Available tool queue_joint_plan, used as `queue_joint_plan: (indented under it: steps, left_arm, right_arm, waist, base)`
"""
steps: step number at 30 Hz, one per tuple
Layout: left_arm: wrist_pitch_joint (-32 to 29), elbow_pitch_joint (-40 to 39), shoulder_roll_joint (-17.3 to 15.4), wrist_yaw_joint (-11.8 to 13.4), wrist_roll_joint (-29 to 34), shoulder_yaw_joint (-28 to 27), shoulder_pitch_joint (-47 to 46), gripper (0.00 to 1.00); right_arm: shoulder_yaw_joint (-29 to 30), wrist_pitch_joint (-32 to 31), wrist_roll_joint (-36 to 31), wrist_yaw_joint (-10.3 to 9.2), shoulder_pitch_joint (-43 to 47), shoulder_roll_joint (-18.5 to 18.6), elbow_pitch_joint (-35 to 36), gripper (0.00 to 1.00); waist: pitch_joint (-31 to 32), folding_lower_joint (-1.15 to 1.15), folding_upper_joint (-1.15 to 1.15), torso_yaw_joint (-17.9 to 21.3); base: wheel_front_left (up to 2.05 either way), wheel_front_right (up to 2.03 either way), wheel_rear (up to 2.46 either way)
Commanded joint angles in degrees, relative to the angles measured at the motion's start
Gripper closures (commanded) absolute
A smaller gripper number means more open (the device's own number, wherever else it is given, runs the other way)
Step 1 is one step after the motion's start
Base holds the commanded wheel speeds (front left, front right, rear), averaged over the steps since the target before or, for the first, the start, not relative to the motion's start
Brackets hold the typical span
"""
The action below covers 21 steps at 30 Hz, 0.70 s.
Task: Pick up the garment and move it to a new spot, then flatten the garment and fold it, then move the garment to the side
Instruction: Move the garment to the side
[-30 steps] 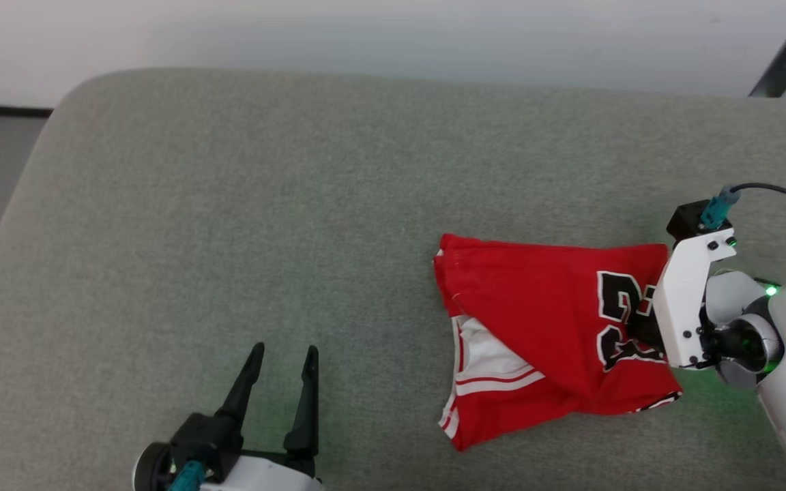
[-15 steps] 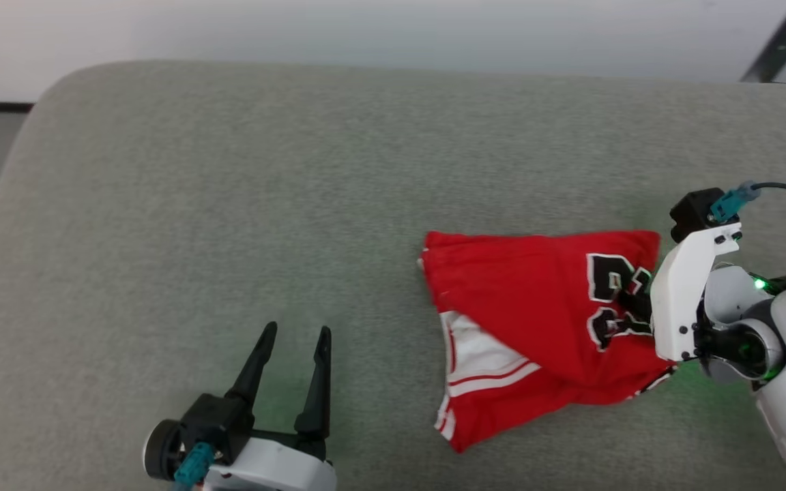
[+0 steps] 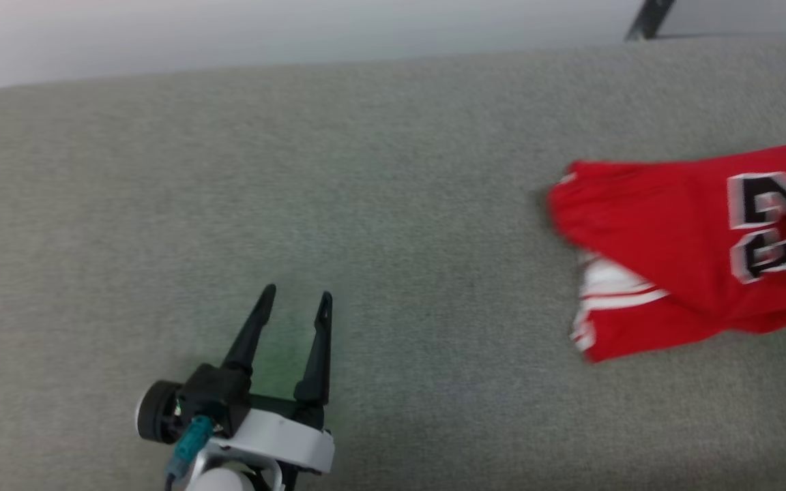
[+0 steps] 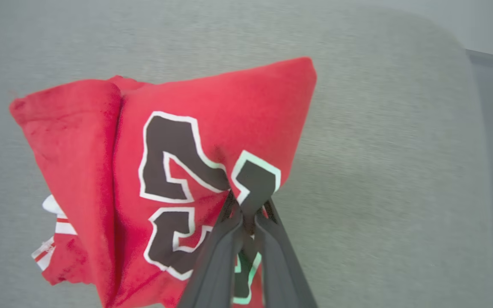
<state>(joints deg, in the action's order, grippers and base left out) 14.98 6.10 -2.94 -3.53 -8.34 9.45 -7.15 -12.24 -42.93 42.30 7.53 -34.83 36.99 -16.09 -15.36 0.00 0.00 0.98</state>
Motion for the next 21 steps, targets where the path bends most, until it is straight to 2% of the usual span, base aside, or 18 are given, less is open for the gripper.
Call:
queue_joint_plan:
  steps: [1, 6, 10, 17, 21]
  left_arm:
    - [0.2, -0.4, -0.3, -0.4, 0.8, -0.3, -1.1, 0.0]
    - [0.2, -1.6, -0.6, -0.7, 1.9, -0.9, -2.1, 0.0]
    - [0.2, -2.8, -1.0, -0.9, 2.5, -1.1, -2.3, 0.0]
    - [0.2, -4.7, -1.5, -1.0, 3.6, -1.2, -2.2, 0.0]
    - [0.2, -5.7, -2.0, -0.9, 4.1, -1.2, -2.2, 0.0]
  right_arm:
    - [1.7, -0.1, -1.3, -0.09, 0.7, 2.2, 0.5, 1.0]
    - [6.0, 0.1, -4.0, -0.09, 0.4, 6.4, -0.2, 1.0]
    - [8.5, 1.5, -6.6, -0.09, -0.6, 8.0, -2.8, 1.0]
    - [10.8, 6.1, -10.0, -0.09, -2.6, 7.8, -8.6, 1.0]
    - [10.8, 11.5, -13.8, -0.09, -5.0, 6.9, -12.8, 1.0]
  waist:
    - [-2.8, 0.0, 0.0, 2.7]
    - [-4.5, 0.0, 0.0, 3.2]
    - [-5.4, 0.0, 0.0, 2.8]
    - [-6.7, 0.0, 0.0, 1.8]
    - [-7.9, 0.0, 0.0, 1.3]
  base:
    - [0.0, 0.0, 0.0]
    - [0.0, 0.0, 0.0]
    - [0.0, 0.0, 0.0]
    - [0.0, 0.0, 0.0]
    - [0.0, 0.0, 0.0]
